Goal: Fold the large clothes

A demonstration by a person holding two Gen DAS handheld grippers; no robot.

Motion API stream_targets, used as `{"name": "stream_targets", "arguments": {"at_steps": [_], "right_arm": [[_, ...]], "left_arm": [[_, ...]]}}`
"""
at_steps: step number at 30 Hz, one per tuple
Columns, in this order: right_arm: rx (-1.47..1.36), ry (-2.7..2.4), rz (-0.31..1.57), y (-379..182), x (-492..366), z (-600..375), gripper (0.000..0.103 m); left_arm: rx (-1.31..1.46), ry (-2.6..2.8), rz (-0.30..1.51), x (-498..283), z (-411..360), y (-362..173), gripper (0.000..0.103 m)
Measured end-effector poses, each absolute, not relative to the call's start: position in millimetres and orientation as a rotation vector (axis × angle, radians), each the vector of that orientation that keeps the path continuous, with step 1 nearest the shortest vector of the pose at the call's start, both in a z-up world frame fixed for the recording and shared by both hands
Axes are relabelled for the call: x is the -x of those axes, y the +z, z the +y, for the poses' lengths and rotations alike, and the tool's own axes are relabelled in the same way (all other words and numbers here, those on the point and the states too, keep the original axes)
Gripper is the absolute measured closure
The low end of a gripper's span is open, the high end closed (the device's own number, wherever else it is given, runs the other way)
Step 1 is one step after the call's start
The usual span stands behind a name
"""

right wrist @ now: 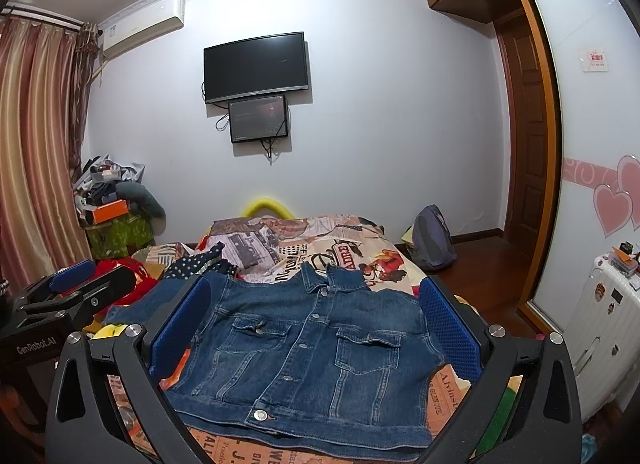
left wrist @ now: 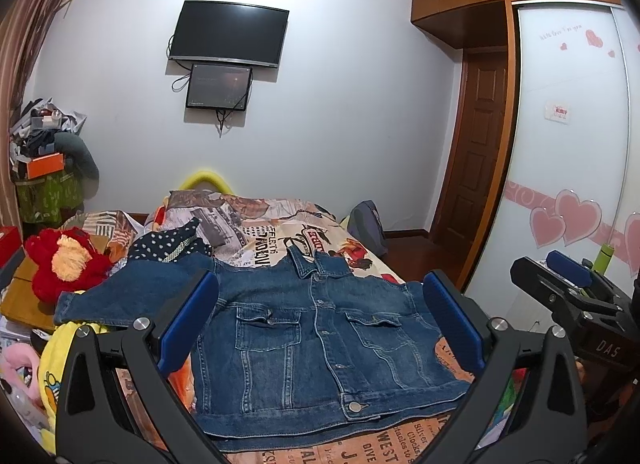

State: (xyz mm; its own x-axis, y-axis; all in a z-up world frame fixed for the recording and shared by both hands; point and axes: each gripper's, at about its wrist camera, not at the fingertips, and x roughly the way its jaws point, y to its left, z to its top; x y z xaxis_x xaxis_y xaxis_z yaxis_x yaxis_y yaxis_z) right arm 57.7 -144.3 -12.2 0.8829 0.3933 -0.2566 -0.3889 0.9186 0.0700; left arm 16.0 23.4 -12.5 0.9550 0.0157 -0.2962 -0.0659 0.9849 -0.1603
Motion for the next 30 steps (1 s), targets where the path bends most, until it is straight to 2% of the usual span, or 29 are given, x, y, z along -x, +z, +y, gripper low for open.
{"name": "stream_targets", "arguments": {"at_steps": [30], "right_arm": [[-0.03,0.386,0.299,-18.0,-80.8,-139.3,0.0]], "left_arm": [[0.137,0.098,0.303,-35.3,43.6,-15.1,0.0]]}}
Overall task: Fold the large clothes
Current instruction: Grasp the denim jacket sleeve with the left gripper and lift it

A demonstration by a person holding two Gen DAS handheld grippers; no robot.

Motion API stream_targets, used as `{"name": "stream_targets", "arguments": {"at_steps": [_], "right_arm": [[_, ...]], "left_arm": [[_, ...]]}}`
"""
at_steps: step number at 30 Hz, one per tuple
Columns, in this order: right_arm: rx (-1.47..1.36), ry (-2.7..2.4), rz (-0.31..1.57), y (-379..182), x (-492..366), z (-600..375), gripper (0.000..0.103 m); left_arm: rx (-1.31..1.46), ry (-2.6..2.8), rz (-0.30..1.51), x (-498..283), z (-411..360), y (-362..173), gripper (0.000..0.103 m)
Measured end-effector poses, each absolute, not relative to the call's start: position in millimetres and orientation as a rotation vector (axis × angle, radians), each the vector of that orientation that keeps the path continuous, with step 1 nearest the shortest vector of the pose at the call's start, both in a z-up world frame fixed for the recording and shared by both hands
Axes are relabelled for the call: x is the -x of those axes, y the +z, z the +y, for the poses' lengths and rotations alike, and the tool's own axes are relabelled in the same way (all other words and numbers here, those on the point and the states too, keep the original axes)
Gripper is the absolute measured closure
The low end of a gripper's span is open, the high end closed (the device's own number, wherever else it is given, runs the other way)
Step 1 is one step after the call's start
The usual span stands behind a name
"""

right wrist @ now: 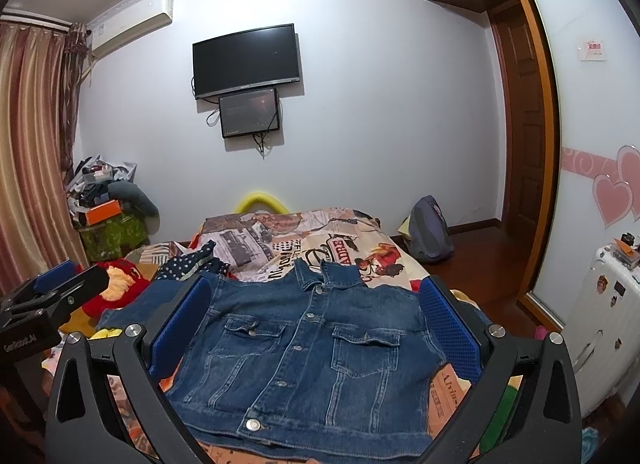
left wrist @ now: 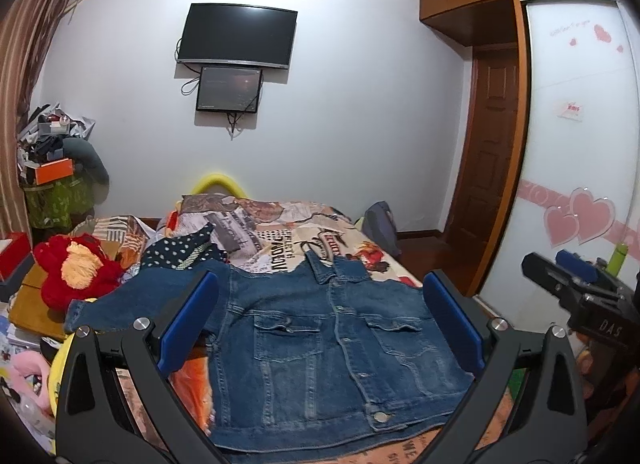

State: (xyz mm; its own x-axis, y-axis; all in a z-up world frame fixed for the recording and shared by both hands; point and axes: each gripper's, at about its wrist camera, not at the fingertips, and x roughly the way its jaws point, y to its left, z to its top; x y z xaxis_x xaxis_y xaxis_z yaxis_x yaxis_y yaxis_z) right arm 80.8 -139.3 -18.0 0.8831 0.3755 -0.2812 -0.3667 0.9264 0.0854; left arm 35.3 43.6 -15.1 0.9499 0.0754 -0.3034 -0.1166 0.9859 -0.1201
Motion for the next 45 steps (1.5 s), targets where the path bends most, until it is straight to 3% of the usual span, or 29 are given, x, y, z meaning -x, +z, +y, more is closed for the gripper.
{"name": "stream_targets", "arguments": {"at_steps": [18,27,36,45], "right_arm": [[0.102,0.412,0.413,-53.8,-185.8,-81.3,0.0],[0.136,0.47,0.59,-85.8,-243.6,-51.2,0.0],[0.145,0.513,0.73,-118.4,-273.8,-30.1,0.0],[0.173,0.485,0.787,-135.7,-288.1,-17.9,0.0]], "left_arm": [[0.223,0.357,0.42,-117.7,201.7,-57.3,0.0],[0.321,0.488,0.613,-124.3,306.2,-133.7,0.0],[0.709,0.375,0.764,-115.5,377.3,-220.0,0.0],[0.928,0.377,0.736,-122.8,432.0,-265.5,0.015]]}}
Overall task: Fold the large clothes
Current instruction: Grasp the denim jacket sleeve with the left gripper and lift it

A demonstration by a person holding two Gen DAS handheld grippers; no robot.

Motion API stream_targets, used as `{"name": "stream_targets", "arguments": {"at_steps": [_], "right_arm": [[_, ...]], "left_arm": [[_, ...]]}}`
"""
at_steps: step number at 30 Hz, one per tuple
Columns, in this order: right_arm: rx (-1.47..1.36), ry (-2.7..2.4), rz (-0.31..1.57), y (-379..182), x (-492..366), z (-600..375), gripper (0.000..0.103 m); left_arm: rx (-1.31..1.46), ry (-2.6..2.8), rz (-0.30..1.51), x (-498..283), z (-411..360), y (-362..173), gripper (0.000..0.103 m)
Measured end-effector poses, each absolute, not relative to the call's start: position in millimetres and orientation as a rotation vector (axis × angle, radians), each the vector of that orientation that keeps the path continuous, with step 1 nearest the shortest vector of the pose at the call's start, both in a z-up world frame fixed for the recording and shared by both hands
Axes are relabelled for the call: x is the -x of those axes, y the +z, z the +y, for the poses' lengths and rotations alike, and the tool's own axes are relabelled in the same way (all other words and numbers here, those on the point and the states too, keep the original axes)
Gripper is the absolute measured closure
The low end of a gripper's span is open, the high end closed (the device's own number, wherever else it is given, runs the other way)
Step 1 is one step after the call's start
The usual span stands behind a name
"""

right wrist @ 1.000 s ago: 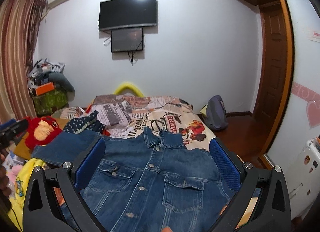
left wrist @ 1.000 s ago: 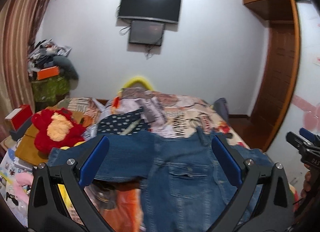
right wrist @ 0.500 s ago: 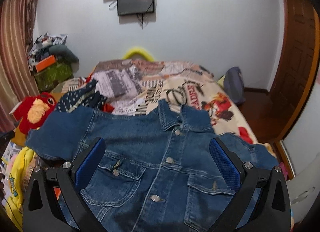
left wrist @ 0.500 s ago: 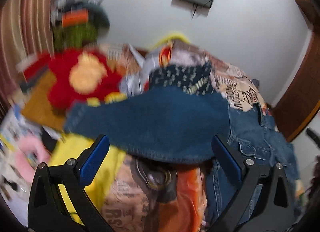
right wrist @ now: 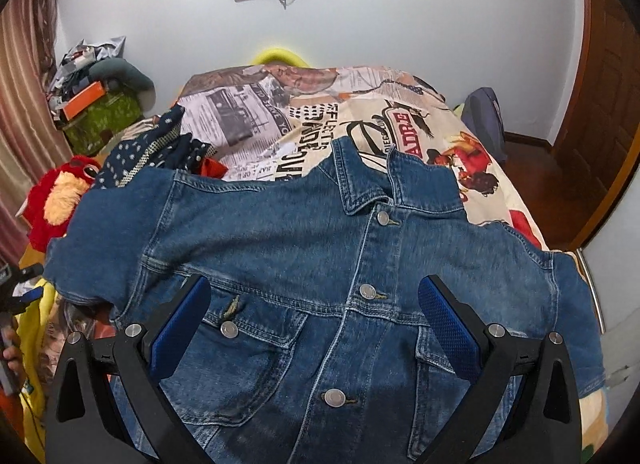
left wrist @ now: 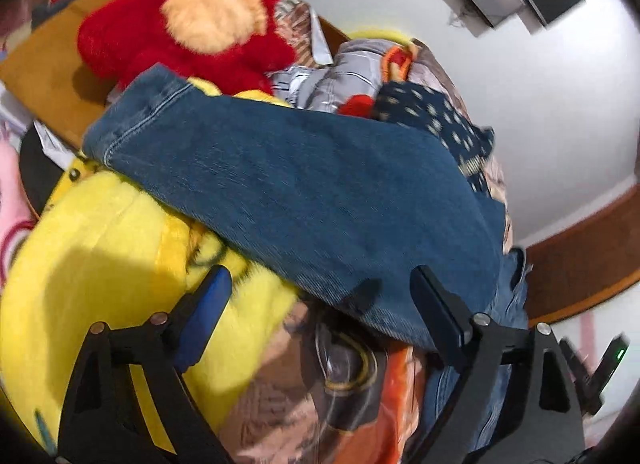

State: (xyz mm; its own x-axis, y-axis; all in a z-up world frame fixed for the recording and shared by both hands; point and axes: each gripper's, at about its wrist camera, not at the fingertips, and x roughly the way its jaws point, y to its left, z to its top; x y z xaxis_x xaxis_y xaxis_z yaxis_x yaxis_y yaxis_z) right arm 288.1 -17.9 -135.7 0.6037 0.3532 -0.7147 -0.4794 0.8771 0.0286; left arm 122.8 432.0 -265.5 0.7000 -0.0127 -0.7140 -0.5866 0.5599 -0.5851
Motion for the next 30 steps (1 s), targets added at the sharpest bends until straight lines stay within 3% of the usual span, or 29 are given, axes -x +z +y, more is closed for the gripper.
{"name": "stream_targets", "arguments": {"at_steps": [5,8,14,16,21,30], "right_arm": [[0.178,0.47,0.785,-136.2,-290.2,-20.2,0.0],[0.174,0.464,0.786,-134.9,-290.4,-21.4,0.0],[0.179,0.46,0.776,-130.2,-287.4,-25.8,0.0],[0.178,0.458,0.769,-126.9,-286.2,-29.5,0.0],[0.151,0.459,0.755,-116.4,-284.0,-43.5,0.0],[0.04,0.476,0.684,-85.2,-282.1,-76.9,0.0]], "left_arm": [[1.059,0.412,0.662,-121.7,464.3,-284.5,0.02],[1.055,0.471,0.65,-124.4,476.1,-287.6,0.031],[0.915,0.613,0.718,-142.4,485.0,-279.4,0.069],[0.836,0.646,0.725,-147.4,481.2,-266.0,0.089],[0.643,0.636,0.675,-162.0,458.2,-204.3,0.096],[0.474,0.44,0.483,-205.9,380.6,-75.5,0.097]]}}
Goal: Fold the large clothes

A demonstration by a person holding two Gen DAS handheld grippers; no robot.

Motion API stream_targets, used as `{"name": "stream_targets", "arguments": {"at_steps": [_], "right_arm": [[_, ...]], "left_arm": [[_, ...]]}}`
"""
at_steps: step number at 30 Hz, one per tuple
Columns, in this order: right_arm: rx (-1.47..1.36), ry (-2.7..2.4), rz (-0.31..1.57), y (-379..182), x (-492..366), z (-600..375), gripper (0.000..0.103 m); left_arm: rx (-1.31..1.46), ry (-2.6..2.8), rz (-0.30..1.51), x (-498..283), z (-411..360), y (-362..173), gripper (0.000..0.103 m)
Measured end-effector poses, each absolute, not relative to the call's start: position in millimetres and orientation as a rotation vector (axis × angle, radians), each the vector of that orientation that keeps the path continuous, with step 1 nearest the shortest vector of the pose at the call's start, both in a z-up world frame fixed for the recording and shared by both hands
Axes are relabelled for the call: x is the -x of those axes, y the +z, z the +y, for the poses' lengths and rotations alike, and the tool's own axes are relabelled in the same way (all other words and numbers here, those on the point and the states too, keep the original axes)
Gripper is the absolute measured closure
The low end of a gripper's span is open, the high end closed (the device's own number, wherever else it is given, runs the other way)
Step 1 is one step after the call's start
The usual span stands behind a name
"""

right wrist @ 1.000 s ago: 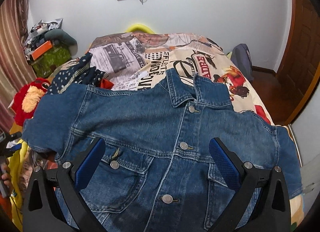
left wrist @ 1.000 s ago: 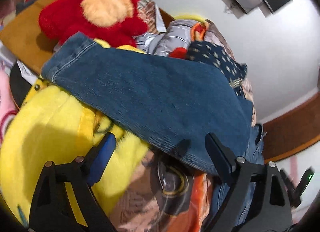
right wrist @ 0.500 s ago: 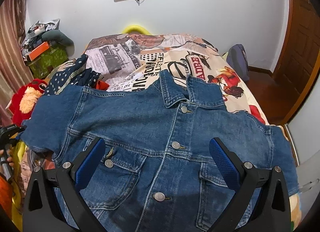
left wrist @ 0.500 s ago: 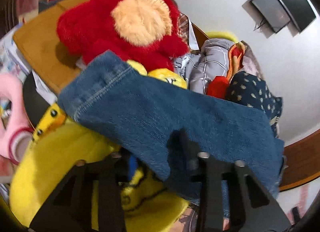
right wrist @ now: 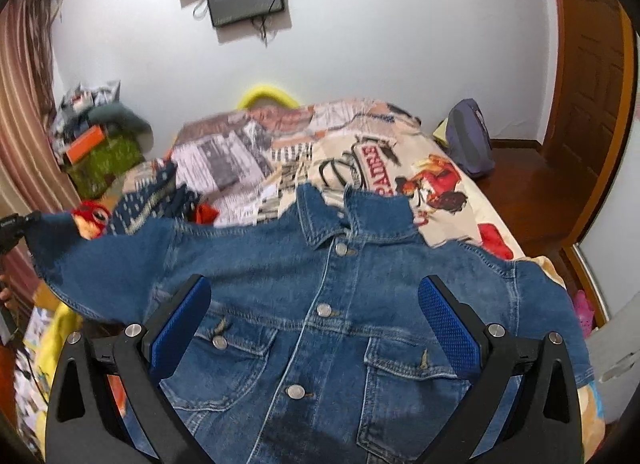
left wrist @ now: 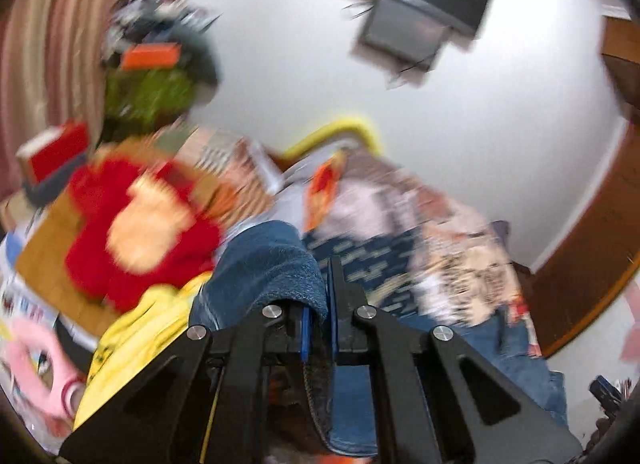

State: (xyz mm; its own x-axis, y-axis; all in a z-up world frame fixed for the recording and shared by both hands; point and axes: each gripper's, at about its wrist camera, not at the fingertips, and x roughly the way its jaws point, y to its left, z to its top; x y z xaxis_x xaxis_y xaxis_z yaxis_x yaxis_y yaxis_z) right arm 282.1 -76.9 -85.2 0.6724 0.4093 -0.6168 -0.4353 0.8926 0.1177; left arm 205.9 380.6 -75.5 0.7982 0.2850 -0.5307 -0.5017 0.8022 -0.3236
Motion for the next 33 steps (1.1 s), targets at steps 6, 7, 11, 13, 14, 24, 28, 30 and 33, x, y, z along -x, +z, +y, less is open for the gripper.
{"name": "stream_targets", "arguments": {"at_steps": [6,7,11,13,14,24,28,30,33], "right_arm": [[0.004,0.455,0.624,-71.9,-284.9,-100.6,0.0],[0.001,0.449,0.62,-71.4,-285.9,-104.2,0.0],[-0.006,0.423,0.61,-69.6,-287.8,-120.7,0.0],[-0.006,0.406,0.612,-70.8,-289.5,-129.9,0.0],[-0.01,0.398,0.617,-72.2,-291.5,-135.5,0.0],[0.016,0.337,0.68,-86.1,-304.2,-173.9,0.0],[0.043,0.324,0.691,-89.9,-303.8,-179.2,0.0],[0.06,0.324,0.701,-92.0,-303.8,-178.5,0.0],[0.088,0.333,0.714,-97.8,-301.2,-176.5,0.0]], "left_arm": [[0.353,0.262,0.404,-258.4,293.0,-15.8,0.097],[0.334,0.234,0.401,-266.1,279.8,-11.3,0.097],[0.249,0.12,0.421,-307.0,216.5,-6.9,0.097],[0.222,0.077,0.45,-325.4,190.8,-16.0,0.097],[0.212,0.058,0.469,-335.0,178.7,-22.6,0.097],[0.026,-0.161,0.843,-402.3,53.3,-149.5,0.097],[-0.067,-0.218,0.966,-399.4,14.3,-198.1,0.096],[-0.105,-0.242,1.006,-390.9,-3.5,-211.8,0.092],[-0.122,-0.263,1.047,-381.1,-16.9,-220.6,0.068]]}}
